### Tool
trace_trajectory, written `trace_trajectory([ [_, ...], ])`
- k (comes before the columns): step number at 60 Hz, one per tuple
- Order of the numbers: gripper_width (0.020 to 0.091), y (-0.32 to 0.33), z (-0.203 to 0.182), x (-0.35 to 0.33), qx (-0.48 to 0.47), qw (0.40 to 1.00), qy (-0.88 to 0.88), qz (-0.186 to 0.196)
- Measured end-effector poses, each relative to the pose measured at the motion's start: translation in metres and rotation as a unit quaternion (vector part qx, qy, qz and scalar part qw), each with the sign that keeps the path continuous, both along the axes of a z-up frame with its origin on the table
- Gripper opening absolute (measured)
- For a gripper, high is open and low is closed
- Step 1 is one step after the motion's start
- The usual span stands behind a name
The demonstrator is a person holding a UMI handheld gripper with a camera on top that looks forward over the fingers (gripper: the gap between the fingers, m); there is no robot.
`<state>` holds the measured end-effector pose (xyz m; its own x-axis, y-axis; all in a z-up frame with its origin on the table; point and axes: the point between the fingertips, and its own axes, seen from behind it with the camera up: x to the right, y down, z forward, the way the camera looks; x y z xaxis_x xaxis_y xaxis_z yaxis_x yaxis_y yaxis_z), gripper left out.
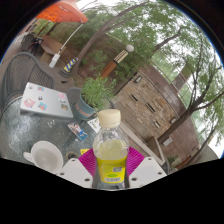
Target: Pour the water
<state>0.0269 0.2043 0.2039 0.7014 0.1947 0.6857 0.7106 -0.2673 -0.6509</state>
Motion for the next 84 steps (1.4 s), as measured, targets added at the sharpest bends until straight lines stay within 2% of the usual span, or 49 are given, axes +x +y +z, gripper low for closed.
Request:
trace_trajectory([
  [2,0.0358,-0.019,-0.012,-0.001,0.028,0.996,0.083,-0.022],
  [6,0.0358,-0.002,-0.014,0.010,0.016,0.987,0.159,-0.015],
  [14,0.0359,-0.005,-0.060,0.001,-0.012,0.955,0.295,0.016],
  [27,0.0359,-0.020,-0.140,0.016,-0.042,0.916,0.400,0.010],
  [35,0.0358,-0.027,-0.137,0.015,-0.007,0.917,0.397,0.042],
  [39,0.0371,-0.025,-0.138,0.014,-0.009,0.914,0.404,0.038],
  [41,0.0398,-0.025,-0.137,0.015,-0.009,0.912,0.408,0.036],
  [46,0.0524,-0.026,-0.141,0.015,-0.030,0.914,0.405,0.024],
  [48,0.0611,-0.029,-0.153,0.020,-0.059,0.915,0.398,0.002],
  [51,0.0777,-0.039,-0.170,0.021,-0.102,0.913,0.395,-0.023],
  [52,0.0806,-0.043,-0.171,0.022,-0.111,0.911,0.395,-0.029],
  [54,0.0817,-0.047,-0.174,0.024,-0.119,0.909,0.397,-0.042],
  [62,0.0808,-0.083,-0.142,0.040,-0.107,0.912,0.388,-0.080],
  [68,0.0810,-0.121,-0.101,0.036,-0.093,0.920,0.370,-0.096],
  [84,0.0794,-0.245,0.024,-0.038,-0.046,0.939,0.320,-0.119],
])
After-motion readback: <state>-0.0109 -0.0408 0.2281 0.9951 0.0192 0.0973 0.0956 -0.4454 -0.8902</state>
